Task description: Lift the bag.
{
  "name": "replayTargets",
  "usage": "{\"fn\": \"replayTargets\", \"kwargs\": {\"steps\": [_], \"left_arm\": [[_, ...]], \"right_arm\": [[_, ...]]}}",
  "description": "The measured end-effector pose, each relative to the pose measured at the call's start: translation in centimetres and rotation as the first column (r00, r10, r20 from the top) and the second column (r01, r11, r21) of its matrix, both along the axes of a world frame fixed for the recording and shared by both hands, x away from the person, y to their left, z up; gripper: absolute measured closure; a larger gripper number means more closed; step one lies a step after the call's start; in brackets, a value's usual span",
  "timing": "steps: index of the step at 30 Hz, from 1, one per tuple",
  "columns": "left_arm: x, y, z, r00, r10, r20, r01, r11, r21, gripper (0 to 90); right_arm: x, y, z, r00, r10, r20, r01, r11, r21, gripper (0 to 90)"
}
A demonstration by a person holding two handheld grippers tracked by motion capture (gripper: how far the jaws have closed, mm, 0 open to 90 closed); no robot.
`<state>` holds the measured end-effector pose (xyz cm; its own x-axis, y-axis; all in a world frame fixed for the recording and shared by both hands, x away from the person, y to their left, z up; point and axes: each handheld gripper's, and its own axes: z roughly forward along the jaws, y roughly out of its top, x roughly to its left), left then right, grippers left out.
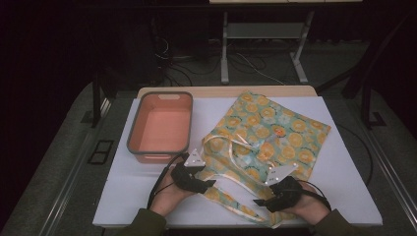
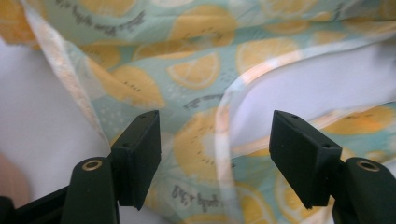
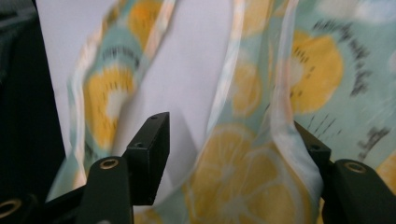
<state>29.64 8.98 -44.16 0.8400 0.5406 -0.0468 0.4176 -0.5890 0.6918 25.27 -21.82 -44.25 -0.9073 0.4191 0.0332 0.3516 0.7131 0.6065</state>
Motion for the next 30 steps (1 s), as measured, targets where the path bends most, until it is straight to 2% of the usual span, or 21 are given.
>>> {"fn": "replayTargets", "kwargs": {"steps": [4,6,9,13,17,19,21,22,23,25,27,28,30], "left_arm": [[0.4,0.1,-0.5,0.9999,0.011,0.003,-0.011,0.9994,0.034,39.1],[0.4,0.1,-0.4,0.9997,0.019,0.017,-0.020,0.9992,0.035,40.1],[0.2,0.3,0.0,0.9992,0.025,0.030,-0.026,0.9996,0.014,38.5],[0.0,0.5,0.0,0.9989,0.036,0.030,-0.036,0.9992,0.018,32.0],[0.3,0.5,-0.2,0.9985,0.053,0.014,-0.053,0.9983,0.025,32.8],[0.4,0.5,-0.3,0.9989,0.046,0.010,-0.046,0.9985,0.028,39.2],[0.6,0.3,-0.4,0.9990,0.045,0.001,-0.045,0.9986,0.026,51.5],[0.7,0.3,-0.3,0.9991,0.043,0.003,-0.043,0.9987,0.026,58.5],[0.9,0.3,-0.2,0.9996,0.028,-0.006,-0.028,0.9994,0.019,70.0],[1.1,0.1,-0.2,0.9996,0.017,-0.021,-0.017,0.9998,-0.009,85.9],[1.2,-0.1,0.2,0.9997,0.015,-0.018,-0.015,0.9989,-0.045,88.9],[1.1,-0.1,0.5,0.9997,0.020,-0.011,-0.021,0.9964,-0.082,89.1],[1.2,-0.1,1.4,0.9993,0.035,0.012,-0.033,0.9863,-0.162,89.3]], "right_arm": [[0.2,-0.4,0.1,0.9997,-0.012,0.023,0.013,1.000,-0.007,60.2],[0.2,-0.4,0.2,0.9995,-0.005,0.030,0.005,1.000,-0.011,71.4],[0.3,-0.5,0.2,0.9990,-0.002,0.045,0.003,1.000,-0.022,87.2],[0.5,-0.7,0.3,0.9989,-0.006,0.046,0.007,1.000,-0.022,89.7],[0.8,-1.3,0.8,0.9979,-0.019,0.063,0.019,1.000,-0.002,89.7],[0.9,-1.7,1.2,0.9967,-0.036,0.073,0.034,0.999,0.021,89.7],[1.1,-2.0,1.6,0.9951,-0.049,0.086,0.045,0.998,0.045,89.8],[1.2,-2.2,1.8,0.9939,-0.058,0.094,0.054,0.997,0.053,89.7],[1.3,-2.3,2.0,0.9927,-0.066,0.101,0.060,0.996,0.064,89.8],[1.5,-2.7,2.4,0.9898,-0.086,0.114,0.076,0.993,0.091,89.8],[1.9,-3.2,3.0,0.9852,-0.105,0.135,0.090,0.989,0.117,89.8],[2.1,-3.4,3.3,0.9819,-0.120,0.147,0.101,0.986,0.131,89.8],[2.7,-4.0,4.1,0.9735,-0.152,0.171,0.124,0.979,0.161,89.9]]}}
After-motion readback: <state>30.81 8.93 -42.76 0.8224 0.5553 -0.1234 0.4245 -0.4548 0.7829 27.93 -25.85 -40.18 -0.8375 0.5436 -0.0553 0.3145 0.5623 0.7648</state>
